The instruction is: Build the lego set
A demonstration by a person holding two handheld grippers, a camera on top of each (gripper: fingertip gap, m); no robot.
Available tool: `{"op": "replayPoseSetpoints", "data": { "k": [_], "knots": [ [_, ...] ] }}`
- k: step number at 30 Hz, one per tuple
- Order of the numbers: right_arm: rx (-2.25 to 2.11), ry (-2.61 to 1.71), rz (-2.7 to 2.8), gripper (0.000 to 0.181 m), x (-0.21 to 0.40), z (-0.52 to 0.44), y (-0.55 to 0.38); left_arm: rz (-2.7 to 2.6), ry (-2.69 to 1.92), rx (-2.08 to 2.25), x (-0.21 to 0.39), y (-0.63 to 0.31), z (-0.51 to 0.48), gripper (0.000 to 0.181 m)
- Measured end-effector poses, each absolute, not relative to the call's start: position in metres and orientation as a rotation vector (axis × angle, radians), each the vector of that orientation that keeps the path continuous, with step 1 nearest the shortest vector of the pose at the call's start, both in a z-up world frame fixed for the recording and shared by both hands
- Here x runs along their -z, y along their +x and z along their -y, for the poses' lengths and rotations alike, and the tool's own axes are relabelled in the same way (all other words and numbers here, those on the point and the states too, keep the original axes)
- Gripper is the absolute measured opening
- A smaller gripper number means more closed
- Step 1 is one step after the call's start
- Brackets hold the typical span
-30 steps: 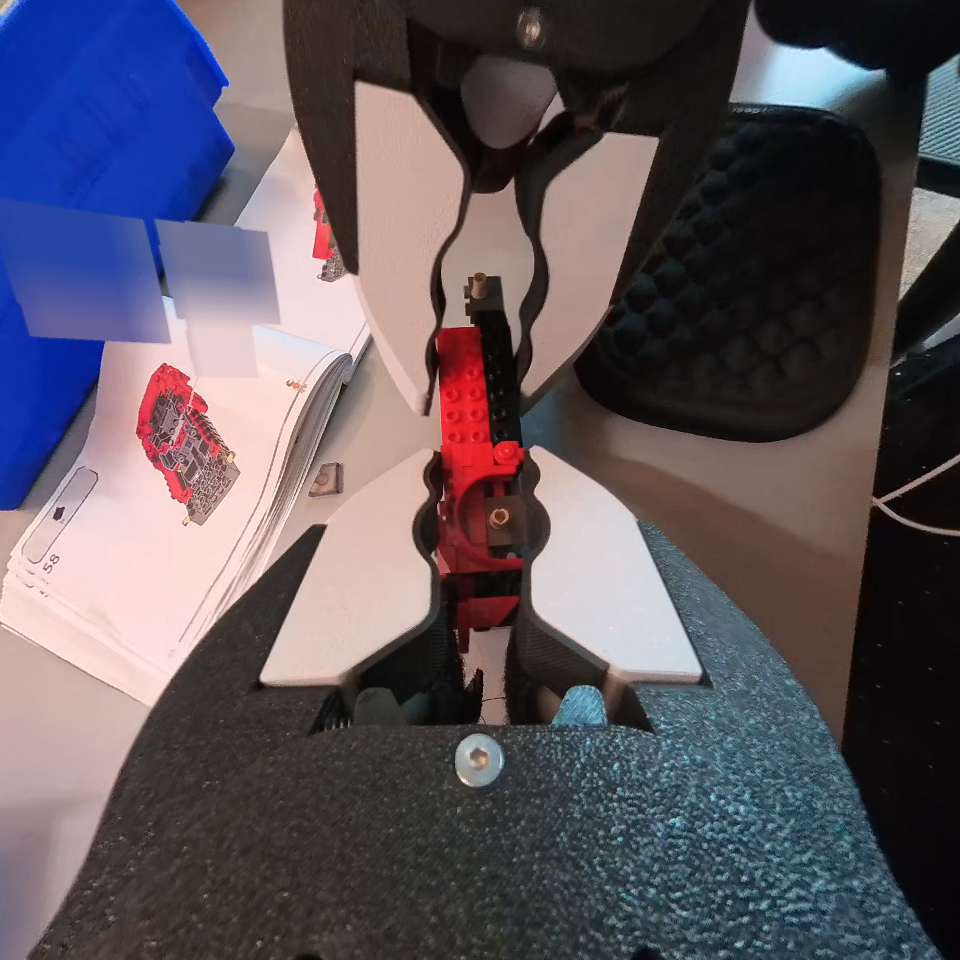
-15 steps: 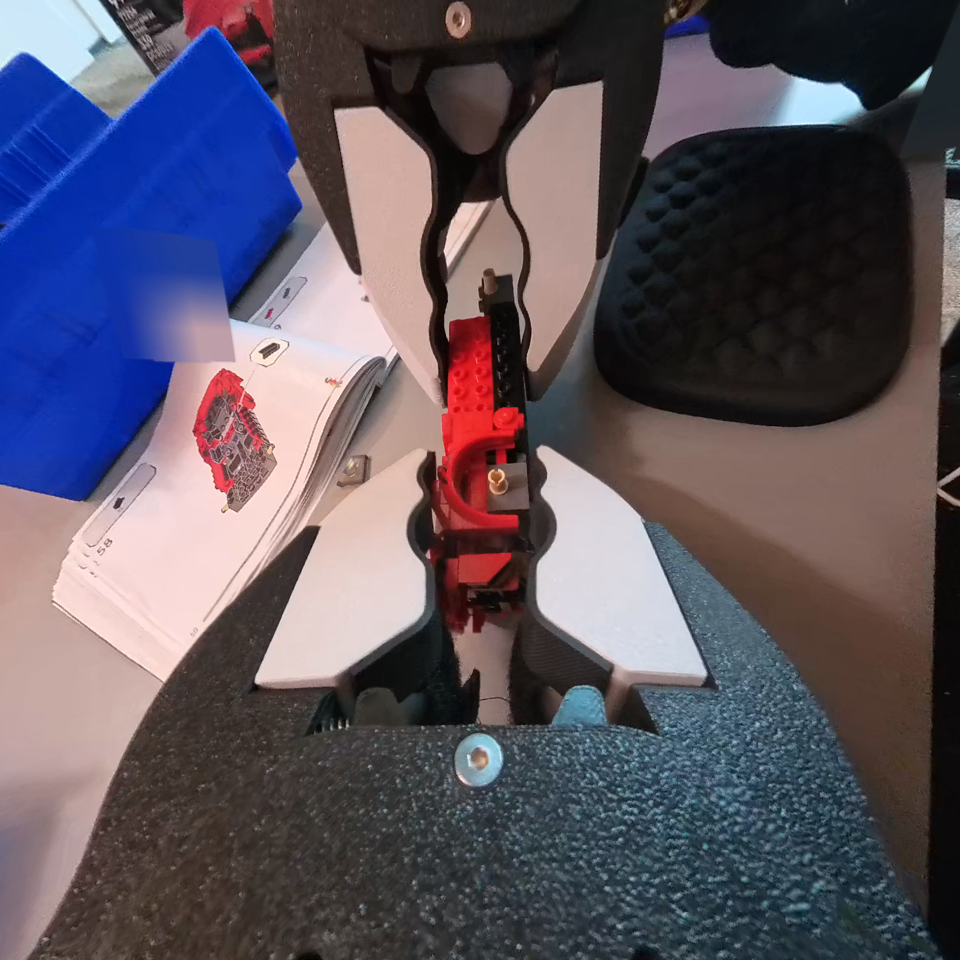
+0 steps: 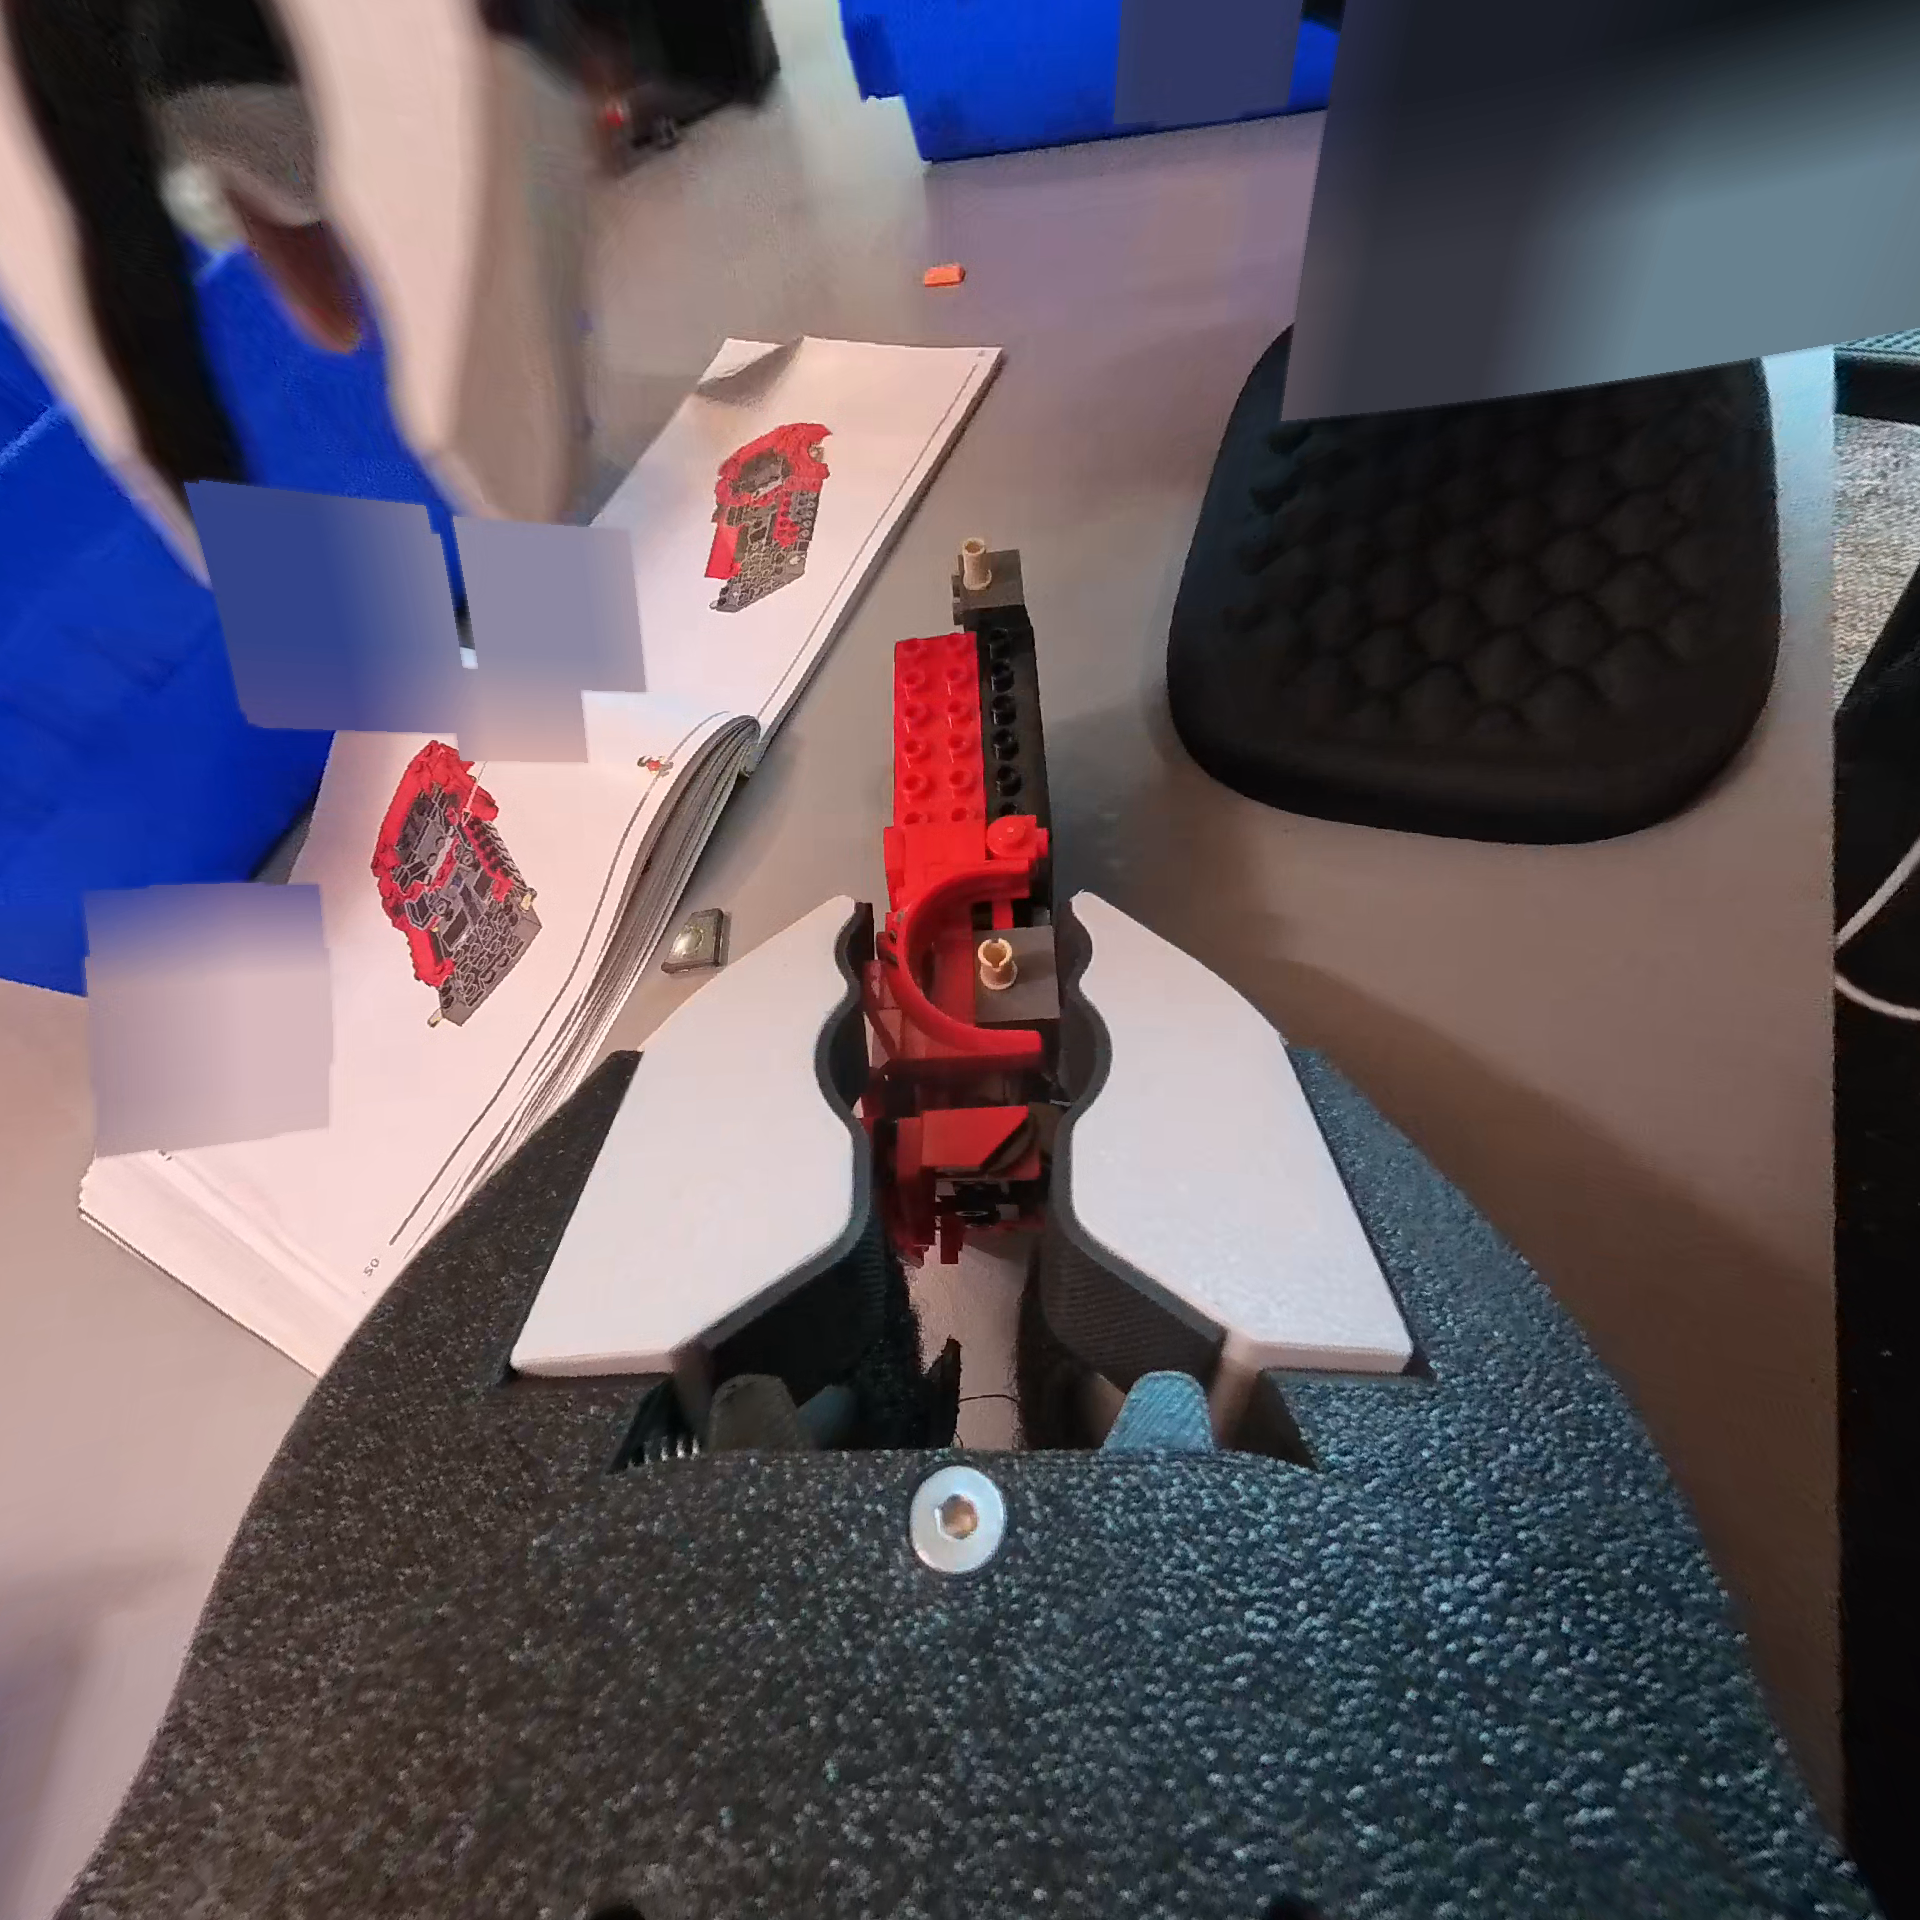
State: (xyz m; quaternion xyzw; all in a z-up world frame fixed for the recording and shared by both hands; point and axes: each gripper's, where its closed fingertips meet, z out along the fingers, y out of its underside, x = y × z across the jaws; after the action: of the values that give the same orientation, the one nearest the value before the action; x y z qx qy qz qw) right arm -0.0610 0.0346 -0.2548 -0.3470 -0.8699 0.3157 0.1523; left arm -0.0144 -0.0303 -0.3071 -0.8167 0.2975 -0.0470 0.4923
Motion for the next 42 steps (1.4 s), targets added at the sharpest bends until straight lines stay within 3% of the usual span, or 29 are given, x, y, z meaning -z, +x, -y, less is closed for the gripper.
{"op": "replayPoseSetpoints", "data": {
  "k": [1,11,17,21,25,27,30,33,35,37,42],
  "knots": [
    [-0.888,-0.976,2.498,0.047,0.253,-0.034,-0.076,-0.719,-1.983,0.117,0.307,-0.015,0.03,0.032],
    [-1.142,-0.856,2.663,0.044,0.219,0.058,-0.255,-0.699,-1.989,0.146,0.307,-0.016,0.029,0.032],
    [-0.595,-0.774,2.815,0.024,0.291,0.081,-0.3,-0.699,-1.99,0.153,0.307,-0.016,0.029,0.032],
    [-0.368,-0.703,2.831,0.0,0.309,0.078,-0.294,-0.697,-1.991,0.155,0.307,-0.016,0.029,0.032],
    [-0.14,-0.626,3.025,0.001,0.327,0.056,-0.246,-0.7,-1.983,0.142,0.307,-0.016,0.029,0.032],
    [-0.24,-0.579,3.003,0.005,0.316,0.061,-0.246,-0.702,-1.979,0.137,0.307,-0.016,0.03,0.032],
    [-0.589,-0.598,2.838,0.02,0.283,0.092,-0.282,-0.701,-1.983,0.14,0.307,-0.016,0.03,0.032],
    [-0.428,-0.571,2.801,0.043,0.295,0.092,-0.31,-0.704,-1.984,0.136,0.307,-0.016,0.03,0.032],
    [-0.319,-0.603,2.834,0.042,0.315,0.091,-0.317,-0.703,-1.983,0.135,0.307,-0.016,0.03,0.032],
    [-0.209,-0.61,2.827,0.024,0.327,0.085,-0.321,-0.705,-1.981,0.133,0.307,-0.016,0.03,0.032],
    [-0.127,-0.59,2.961,0.021,0.328,0.073,-0.28,-0.709,-1.976,0.128,0.307,-0.016,0.031,0.032]
  ]
}}
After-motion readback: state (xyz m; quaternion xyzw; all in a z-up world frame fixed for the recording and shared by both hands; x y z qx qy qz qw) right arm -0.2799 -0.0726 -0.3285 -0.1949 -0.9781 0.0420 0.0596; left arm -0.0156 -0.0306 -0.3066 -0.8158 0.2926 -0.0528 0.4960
